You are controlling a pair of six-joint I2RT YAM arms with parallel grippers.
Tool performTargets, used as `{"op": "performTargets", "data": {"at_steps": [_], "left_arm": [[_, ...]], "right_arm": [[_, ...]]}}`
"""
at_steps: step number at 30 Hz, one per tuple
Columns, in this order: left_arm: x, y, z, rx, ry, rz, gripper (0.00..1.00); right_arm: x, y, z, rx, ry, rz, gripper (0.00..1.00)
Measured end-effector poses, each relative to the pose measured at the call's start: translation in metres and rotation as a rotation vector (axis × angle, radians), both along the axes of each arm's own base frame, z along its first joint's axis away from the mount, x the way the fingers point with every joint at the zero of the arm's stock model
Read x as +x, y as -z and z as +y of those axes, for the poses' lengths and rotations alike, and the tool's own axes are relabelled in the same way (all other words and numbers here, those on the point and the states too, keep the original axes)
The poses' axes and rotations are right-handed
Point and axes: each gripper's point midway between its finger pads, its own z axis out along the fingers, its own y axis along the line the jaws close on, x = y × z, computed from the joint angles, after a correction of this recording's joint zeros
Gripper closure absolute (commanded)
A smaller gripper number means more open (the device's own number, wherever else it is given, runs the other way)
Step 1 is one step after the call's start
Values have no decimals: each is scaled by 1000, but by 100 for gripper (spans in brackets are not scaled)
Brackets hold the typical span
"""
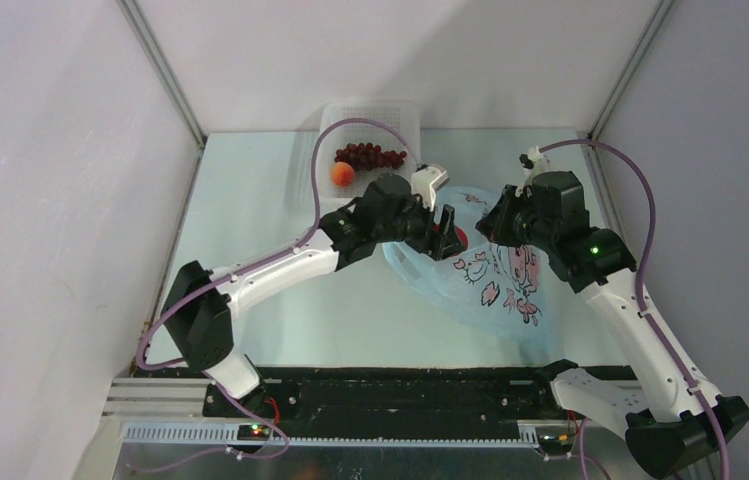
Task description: Place the fake fruits into the plastic bag and tie a complex knot
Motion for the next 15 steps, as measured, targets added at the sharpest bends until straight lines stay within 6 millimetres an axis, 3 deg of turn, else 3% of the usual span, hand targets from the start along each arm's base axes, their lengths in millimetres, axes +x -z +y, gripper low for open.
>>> {"op": "performTargets", "data": {"at_steps": [6, 15], "left_arm": [[-15, -1, -9, -8, 51, 2, 12], [-16, -1, -9, -5, 68, -10, 5]], "right_arm": [[0, 0, 0, 0, 0, 0, 100], [0, 0, 1, 1, -1, 2, 100]]}}
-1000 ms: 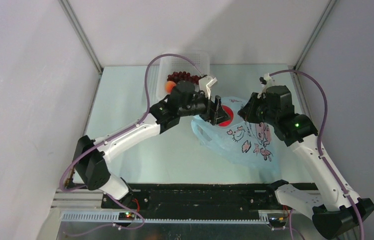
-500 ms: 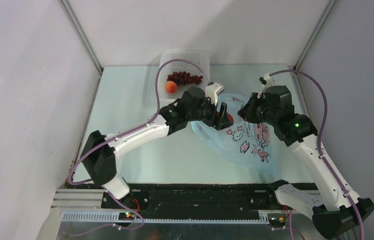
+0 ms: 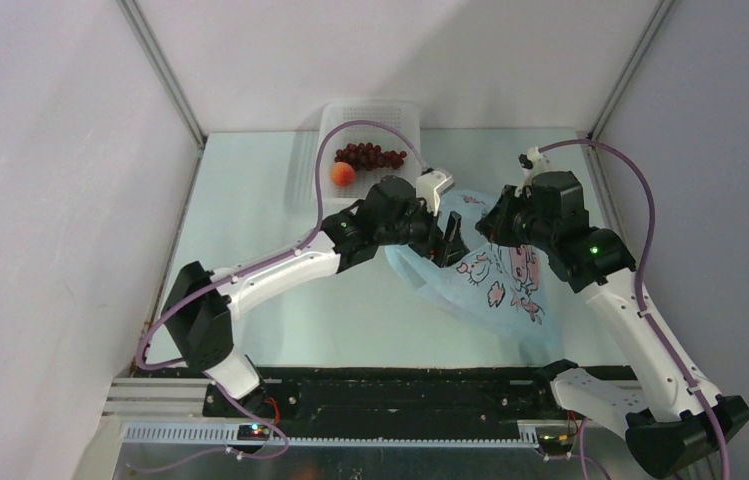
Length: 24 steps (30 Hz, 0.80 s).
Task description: Place the fake fruits into the plastic bag and tie a complex knot
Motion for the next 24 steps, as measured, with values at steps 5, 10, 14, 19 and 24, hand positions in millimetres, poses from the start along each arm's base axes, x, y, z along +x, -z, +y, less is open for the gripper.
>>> {"op": "performTargets", "data": {"at_steps": [5, 10, 14, 19, 24], "left_arm": [[0, 0, 0, 1, 3, -4, 6], [0, 0, 0, 3, 6, -9, 5], [-2, -2, 3, 1, 13, -22, 5], [-10, -22, 17, -8, 11, -61, 4], [-27, -75, 42, -82, 14, -154, 3]], "right_arm": [[0, 0, 1, 2, 0, 2, 100], [0, 0, 1, 4, 1, 3, 100], [0, 0, 1, 3, 2, 3, 100], [0, 0, 0, 0, 7, 1, 100], [1, 0, 0, 0, 8, 1, 100]]}}
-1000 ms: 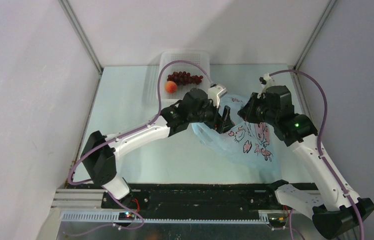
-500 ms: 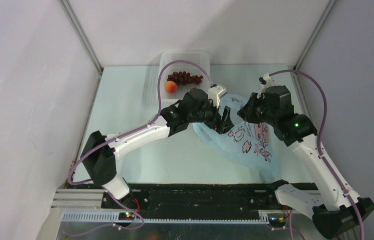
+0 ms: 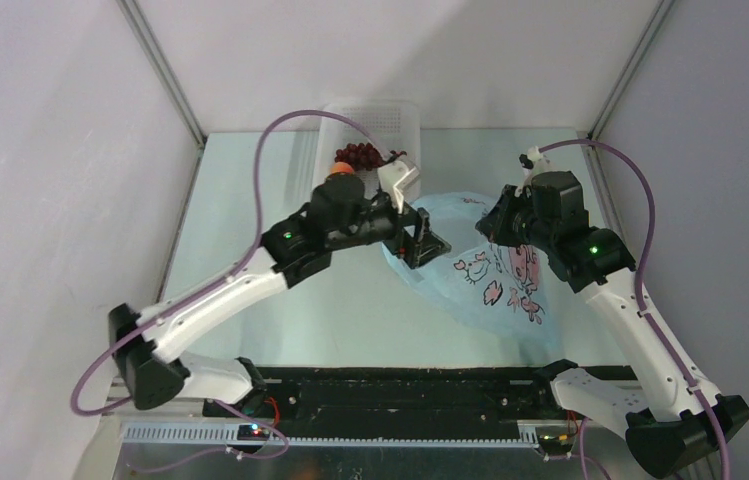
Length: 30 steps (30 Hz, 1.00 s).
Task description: Place the fake fruits into the plastic bag and tie a complex knot
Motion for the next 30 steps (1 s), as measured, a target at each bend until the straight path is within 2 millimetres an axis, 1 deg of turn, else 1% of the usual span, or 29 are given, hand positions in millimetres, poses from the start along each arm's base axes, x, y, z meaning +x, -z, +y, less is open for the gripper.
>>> {"op": "performTargets", "data": {"at_steps": [3, 6, 7, 9, 11, 16, 18, 23, 25, 26, 27, 30], "left_arm": [[-11, -32, 15, -53, 2, -55, 2], [-16, -50, 27, -77, -11, -91, 1], [-14, -53, 31, -78, -19, -99, 1], [-4, -56, 39, -76, -57, -105, 1], [17, -53, 54, -60, -132, -98, 1], [88, -31, 104, 1, -394, -47, 1], [115, -22, 121, 29, -491, -29, 1], [177, 9, 154, 124, -687, 16, 2], [204, 28, 165, 171, -753, 44, 3], [214, 38, 170, 191, -778, 57, 5], [228, 52, 177, 222, -810, 77, 9], [254, 87, 187, 290, -862, 123, 13]], "right_arm": [[0, 0, 0, 0, 0, 0, 100], [0, 0, 0, 0, -1, 0, 100], [0, 0, 0, 0, -1, 0, 100], [0, 0, 0, 0, -1, 0, 100], [0, 0, 0, -1, -1, 0, 100], [0, 0, 0, -2, 1, 0, 100], [0, 0, -1, -4, 4, -1, 100], [3, 1, -6, -23, 35, -10, 100], [5, 1, -10, -38, 53, -18, 100], [6, 0, -12, -45, 61, -22, 100], [6, 0, -14, -53, 70, -25, 100], [7, 1, -18, -65, 82, -29, 100]]}}
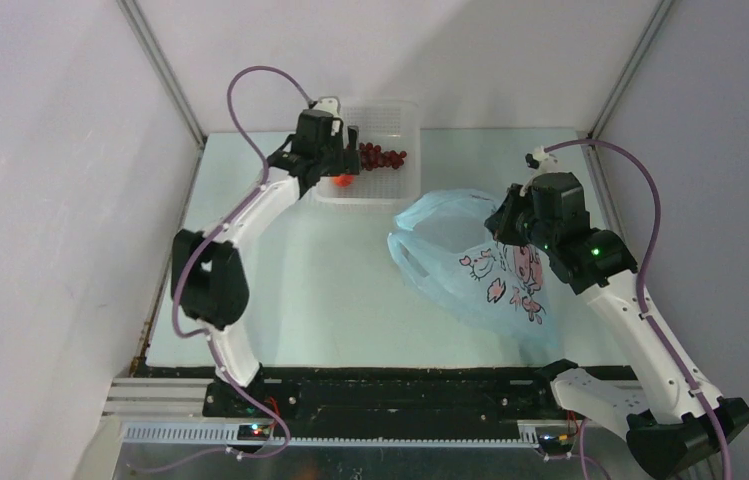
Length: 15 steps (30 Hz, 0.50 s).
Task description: Place the fake fruits into the plastic bag and tie a complex knot
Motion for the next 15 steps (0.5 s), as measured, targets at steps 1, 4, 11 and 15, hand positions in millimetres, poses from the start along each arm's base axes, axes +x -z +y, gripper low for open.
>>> {"op": "performTargets", "data": {"at_steps": [1, 4, 11, 15], "left_arm": [[6, 11, 3, 17, -15, 20, 14], [22, 43, 5, 65, -43, 71, 15], [51, 84, 6, 136, -94, 132, 20], [75, 91, 2, 153, -118, 126, 20]], "right_arm": [[0, 0, -1, -3, 3, -1, 100], [0, 1, -2, -9, 9, 1, 100], [-2, 4, -4, -19, 14, 14, 100], [-2, 5, -5, -20, 14, 17, 100]]}}
